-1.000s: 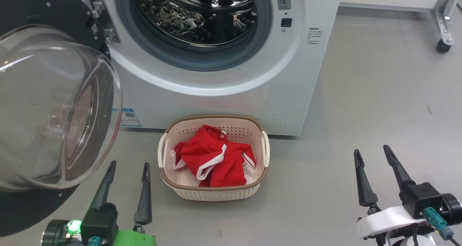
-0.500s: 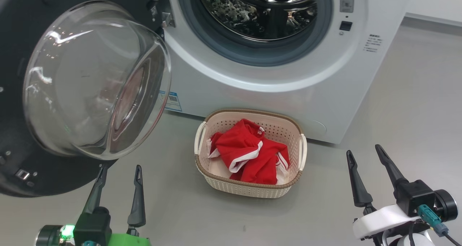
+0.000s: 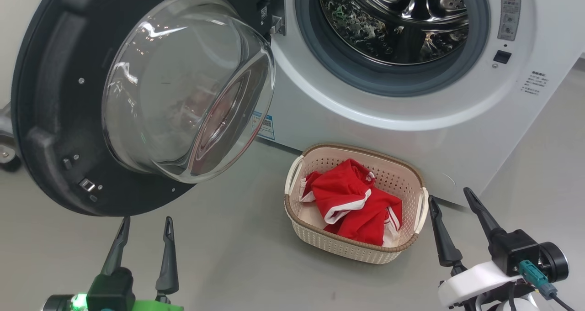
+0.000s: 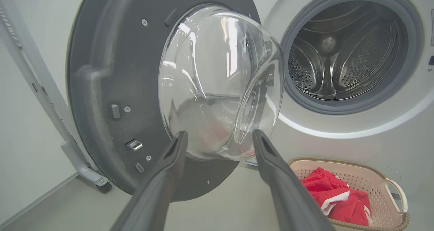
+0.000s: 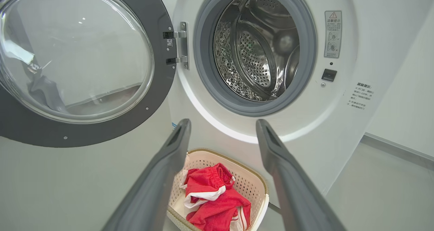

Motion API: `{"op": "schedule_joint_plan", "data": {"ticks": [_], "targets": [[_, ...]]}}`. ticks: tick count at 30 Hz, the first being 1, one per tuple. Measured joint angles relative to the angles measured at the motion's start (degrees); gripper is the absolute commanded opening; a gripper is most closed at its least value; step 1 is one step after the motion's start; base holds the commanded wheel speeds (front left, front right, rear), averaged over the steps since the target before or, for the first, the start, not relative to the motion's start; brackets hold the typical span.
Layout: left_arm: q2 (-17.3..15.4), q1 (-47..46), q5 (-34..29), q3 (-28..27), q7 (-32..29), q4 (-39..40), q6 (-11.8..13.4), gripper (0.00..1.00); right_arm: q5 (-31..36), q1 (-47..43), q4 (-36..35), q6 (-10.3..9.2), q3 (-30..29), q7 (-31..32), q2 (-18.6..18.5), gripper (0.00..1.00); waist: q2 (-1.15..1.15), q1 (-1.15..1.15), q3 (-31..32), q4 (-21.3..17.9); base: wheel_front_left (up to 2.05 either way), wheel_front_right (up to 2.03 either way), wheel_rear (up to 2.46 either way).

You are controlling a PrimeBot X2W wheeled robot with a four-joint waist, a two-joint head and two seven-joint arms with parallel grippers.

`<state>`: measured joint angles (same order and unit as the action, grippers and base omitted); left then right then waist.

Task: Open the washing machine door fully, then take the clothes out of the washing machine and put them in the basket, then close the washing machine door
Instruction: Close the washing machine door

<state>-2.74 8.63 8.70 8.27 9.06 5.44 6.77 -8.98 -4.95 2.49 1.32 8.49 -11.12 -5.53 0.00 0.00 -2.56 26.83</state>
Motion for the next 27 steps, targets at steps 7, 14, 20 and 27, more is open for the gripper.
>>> {"op": "schedule_joint_plan", "data": {"ticks": [7,14,20,27], "targets": [[0.0,0.51,0.38,-0.09,0.0,0.18,0.01,1.0,0.0,0.03,-0.03,0.05,0.05,0.22,0.01,1.0,0.0,0.0,-0.16,0.19,0.0,0.0,0.0],[0.0,0.51,0.4,0.13,0.0,0.18,0.01,0.63,0.0,0.03,-0.27,-0.02,-0.02,0.24,0.02,1.0,0.0,0.0,-0.39,0.27,0.0,0.0,0.0],[0.01,0.51,1.02,1.03,0.0,0.18,0.01,0.0,0.07,0.03,-0.41,-0.04,-0.01,0.65,0.01,1.0,0.0,0.0,-0.5,0.38,0.0,0.0,0.0],[0.0,0.48,4.56,2.08,0.08,0.89,-0.03,0.0,0.07,0.03,-0.8,-0.05,0.0,0.73,0.01,1.0,0.0,0.0,-0.69,0.49,0.0,0.0,0.0]]}}
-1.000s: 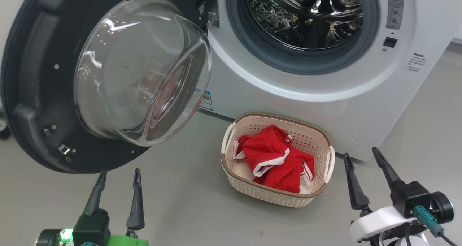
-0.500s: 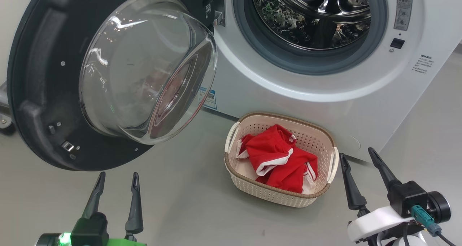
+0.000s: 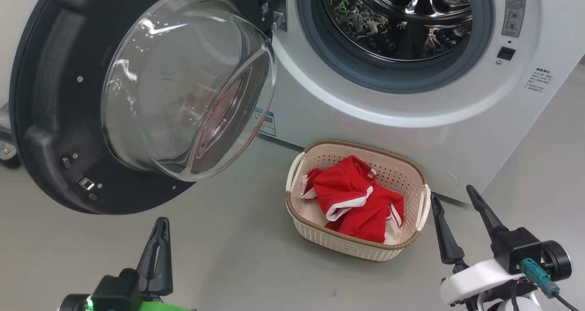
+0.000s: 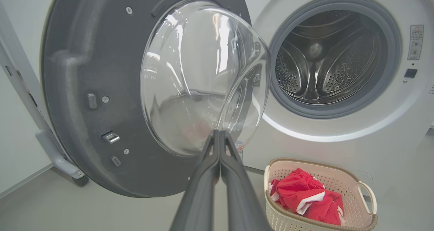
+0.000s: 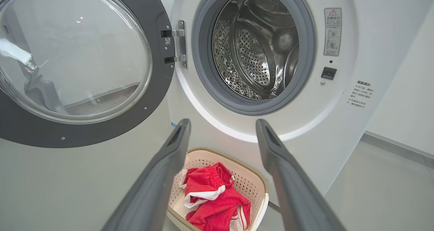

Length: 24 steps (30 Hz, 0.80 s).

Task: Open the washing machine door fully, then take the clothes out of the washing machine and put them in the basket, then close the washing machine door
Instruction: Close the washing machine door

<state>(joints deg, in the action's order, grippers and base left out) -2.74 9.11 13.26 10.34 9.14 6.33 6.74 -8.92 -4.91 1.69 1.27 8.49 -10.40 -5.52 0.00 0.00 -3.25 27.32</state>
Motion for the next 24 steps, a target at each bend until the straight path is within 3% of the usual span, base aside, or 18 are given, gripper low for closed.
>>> {"op": "schedule_joint_plan", "data": {"ticks": [2,7,16,20,24], "targets": [[0.0,-0.01,1.34,0.78,0.0,0.31,-0.6,0.0,0.0,0.0,-0.09,-0.26,-0.02,0.01,-0.01,1.0,0.0,0.0,-0.09,0.03,0.0,0.0,0.0],[-0.02,-0.16,26.15,2.65,1.31,6.42,-3.81,0.0,0.01,0.05,-0.51,-0.38,0.2,0.14,-0.03,1.0,0.0,0.0,-0.59,-0.06,0.0,0.0,0.0],[-0.08,0.38,47.77,11.76,5.9,24.79,-9.07,0.0,0.01,0.12,-1.21,-0.42,-0.2,0.57,-0.3,1.0,0.0,0.0,-1.58,-0.3,0.0,0.0,0.0],[-0.05,0.3,54.72,10.56,5.88,27.83,-11.49,0.0,0.01,0.14,-1.26,-0.43,-0.38,0.57,-0.53,1.0,0.0,0.0,-1.65,-0.33,0.0,0.0,0.0],[0.01,-1.65,64.15,1.44,5.8,29.19,-12.59,0.0,0.01,0.15,-1.37,-0.82,-0.7,0.57,-0.83,1.0,0.0,0.0,-1.69,-0.26,0.0,0.0,0.0]]}}
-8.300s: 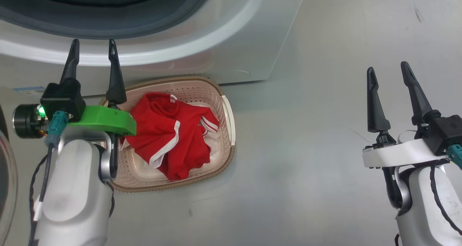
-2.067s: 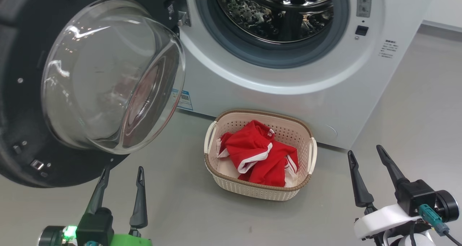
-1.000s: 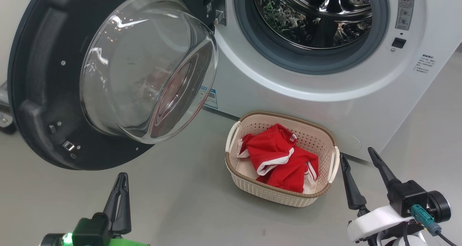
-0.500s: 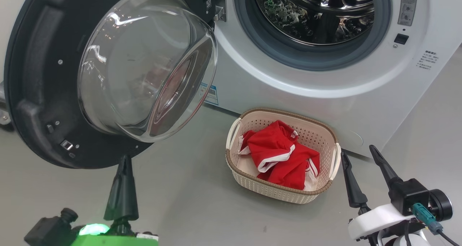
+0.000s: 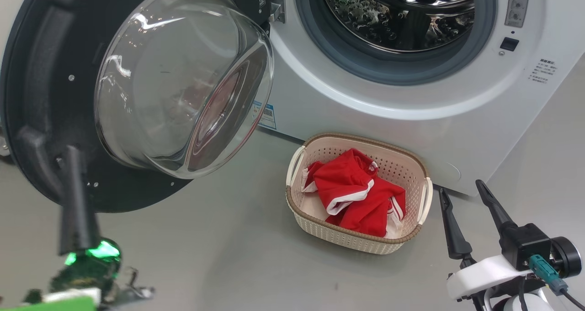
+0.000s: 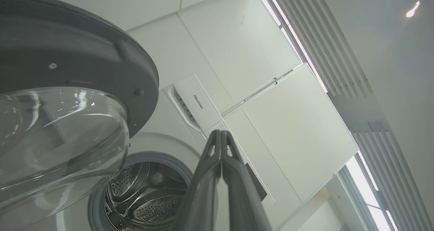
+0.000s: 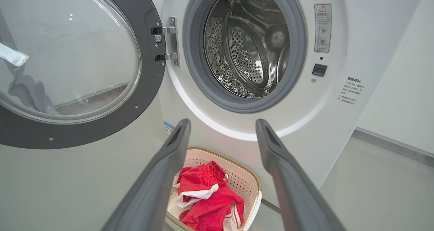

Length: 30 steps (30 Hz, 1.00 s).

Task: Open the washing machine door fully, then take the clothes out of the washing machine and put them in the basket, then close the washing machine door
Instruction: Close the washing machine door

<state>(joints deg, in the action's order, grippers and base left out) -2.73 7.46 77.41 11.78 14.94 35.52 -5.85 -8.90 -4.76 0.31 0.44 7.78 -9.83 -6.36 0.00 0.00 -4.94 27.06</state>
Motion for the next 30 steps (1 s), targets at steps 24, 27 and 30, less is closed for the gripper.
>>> {"op": "schedule_joint_plan", "data": {"ticks": [24,27,30], "targets": [[-15.05,-18.43,19.51,-37.13,-6.51,-29.37,12.65,0.0,0.98,0.79,-1.86,0.48,0.89,1.72,-1.16,1.0,0.0,0.0,-1.1,-1.18,0.0,0.0,0.0],[-16.95,-20.52,21.18,-35.1,-9.53,-33.26,12.69,0.0,0.98,0.81,-2.02,0.51,0.92,1.99,-1.31,1.0,0.0,0.0,-1.62,-1.6,0.0,0.0,0.0],[-18.87,-21.77,21.32,-32.41,-12.6,-36.82,12.7,0.0,0.99,1.18,-2.25,0.85,1.24,2.45,-1.54,1.0,0.0,0.0,-2.14,-2.02,0.0,0.0,0.0]]}}
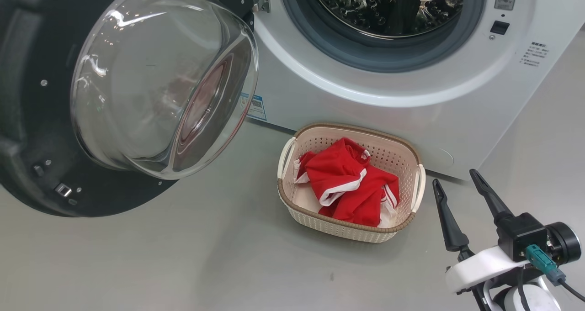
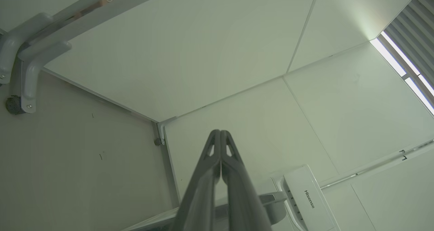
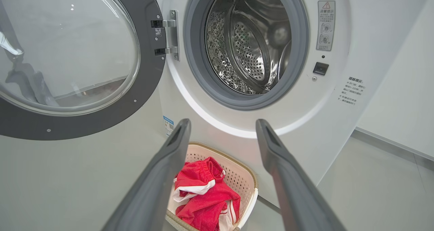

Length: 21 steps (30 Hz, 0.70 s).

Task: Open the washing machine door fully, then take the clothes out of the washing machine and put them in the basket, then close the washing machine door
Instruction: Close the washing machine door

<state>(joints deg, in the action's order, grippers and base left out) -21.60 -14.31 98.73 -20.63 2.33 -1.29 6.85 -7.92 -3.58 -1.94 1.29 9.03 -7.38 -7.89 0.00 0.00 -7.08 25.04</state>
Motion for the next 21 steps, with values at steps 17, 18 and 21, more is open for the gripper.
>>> {"op": "schedule_joint_plan", "data": {"ticks": [17,18,21], "targets": [[-4.55,-3.78,-0.58,8.61,-9.93,-11.71,0.43,0.0,0.09,1.38,-1.15,0.35,-0.44,0.54,-0.79,1.0,0.0,0.0,-2.41,-2.09,0.0,0.0,0.0],[-4.57,-4.03,-0.58,9.22,-10.36,-12.24,0.43,0.0,0.09,1.47,-1.15,0.35,-0.51,0.53,-0.81,1.0,0.0,0.0,-2.53,-2.12,0.0,0.0,0.0],[-4.57,-4.59,-0.58,10.51,-11.68,-13.37,0.43,0.0,0.09,1.78,-1.15,0.35,-0.69,0.53,-1.05,1.0,0.0,0.0,-2.64,-2.14,0.0,0.0,0.0]]}}
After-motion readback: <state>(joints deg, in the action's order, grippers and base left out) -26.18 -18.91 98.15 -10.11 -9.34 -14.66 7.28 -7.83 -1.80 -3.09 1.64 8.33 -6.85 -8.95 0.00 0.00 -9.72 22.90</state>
